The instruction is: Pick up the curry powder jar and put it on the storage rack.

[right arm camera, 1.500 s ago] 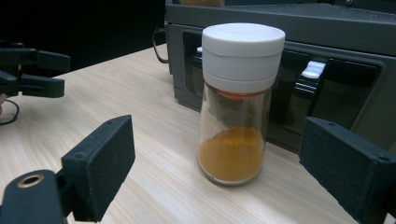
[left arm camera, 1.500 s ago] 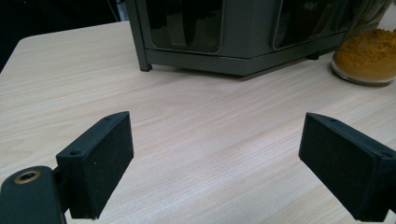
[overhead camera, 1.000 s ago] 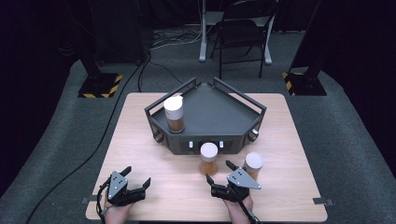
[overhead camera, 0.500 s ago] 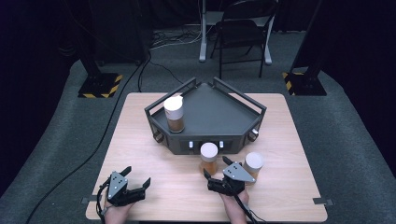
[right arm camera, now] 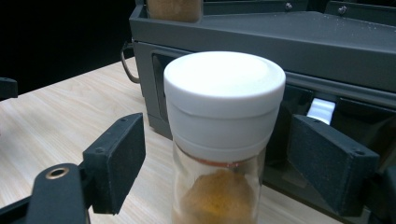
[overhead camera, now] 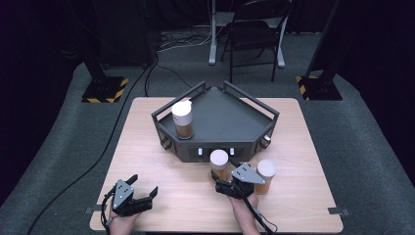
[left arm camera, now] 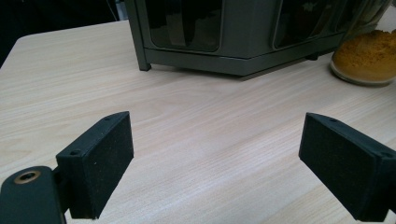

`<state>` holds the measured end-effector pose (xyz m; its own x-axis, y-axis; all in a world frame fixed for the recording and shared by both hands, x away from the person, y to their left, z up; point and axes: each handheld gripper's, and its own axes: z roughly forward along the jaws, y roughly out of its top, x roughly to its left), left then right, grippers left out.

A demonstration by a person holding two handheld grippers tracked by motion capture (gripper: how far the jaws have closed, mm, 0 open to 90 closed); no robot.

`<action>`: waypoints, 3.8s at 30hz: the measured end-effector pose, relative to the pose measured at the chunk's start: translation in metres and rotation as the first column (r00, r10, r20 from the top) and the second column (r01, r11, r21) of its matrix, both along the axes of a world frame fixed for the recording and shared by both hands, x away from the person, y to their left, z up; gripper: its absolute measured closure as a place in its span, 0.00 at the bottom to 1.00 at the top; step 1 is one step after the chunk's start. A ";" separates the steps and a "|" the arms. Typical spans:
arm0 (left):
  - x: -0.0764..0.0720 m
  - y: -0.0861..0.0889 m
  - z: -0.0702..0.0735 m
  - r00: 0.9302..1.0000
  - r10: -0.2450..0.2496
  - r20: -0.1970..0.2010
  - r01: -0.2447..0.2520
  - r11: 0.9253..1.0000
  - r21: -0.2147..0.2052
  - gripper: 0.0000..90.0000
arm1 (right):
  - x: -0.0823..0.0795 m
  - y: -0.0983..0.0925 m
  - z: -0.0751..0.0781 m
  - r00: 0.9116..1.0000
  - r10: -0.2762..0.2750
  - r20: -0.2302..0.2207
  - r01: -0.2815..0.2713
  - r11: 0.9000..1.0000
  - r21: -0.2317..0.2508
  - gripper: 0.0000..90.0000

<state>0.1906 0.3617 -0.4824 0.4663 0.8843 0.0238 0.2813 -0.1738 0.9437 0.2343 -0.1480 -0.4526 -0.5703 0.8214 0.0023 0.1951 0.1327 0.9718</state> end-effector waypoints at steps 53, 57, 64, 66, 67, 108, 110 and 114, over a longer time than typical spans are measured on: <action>0.002 0.000 0.001 1.000 -0.004 -0.008 0.004 1.000 0.000 0.11 | 0.012 0.011 0.031 0.999 -0.004 -0.034 0.003 1.000 -0.020 0.37; 0.002 0.000 0.001 1.000 -0.003 -0.009 0.003 1.000 -0.002 0.11 | 0.011 0.011 0.041 1.000 0.000 -0.028 -0.001 1.000 -0.028 0.37; 0.002 0.000 0.001 1.000 -0.003 -0.009 0.003 1.000 -0.002 0.11 | 0.010 0.010 0.056 1.000 0.004 -0.014 -0.005 1.000 -0.028 0.37; 0.002 0.000 0.001 1.000 -0.003 -0.009 0.003 1.000 -0.001 0.11 | 0.010 0.010 0.060 1.000 0.003 -0.014 -0.003 1.000 -0.030 0.37; 0.002 0.000 0.001 1.000 -0.003 -0.008 0.003 1.000 -0.001 0.11 | 0.011 0.010 0.062 1.000 0.002 -0.013 -0.003 1.000 -0.030 0.37; 0.002 0.001 0.001 1.000 -0.005 -0.014 0.005 1.000 -0.004 0.11 | 0.032 0.009 0.129 0.999 -0.028 0.041 0.028 1.000 -0.003 0.37; 0.002 0.001 0.002 1.000 -0.005 -0.015 0.005 1.000 -0.004 0.11 | 0.035 0.010 0.131 0.999 -0.031 0.041 0.032 0.999 -0.004 0.37; 0.003 0.001 0.002 1.000 -0.006 -0.015 0.005 1.000 -0.005 0.11 | 0.041 0.014 0.133 0.998 -0.042 0.036 0.042 0.999 -0.012 0.37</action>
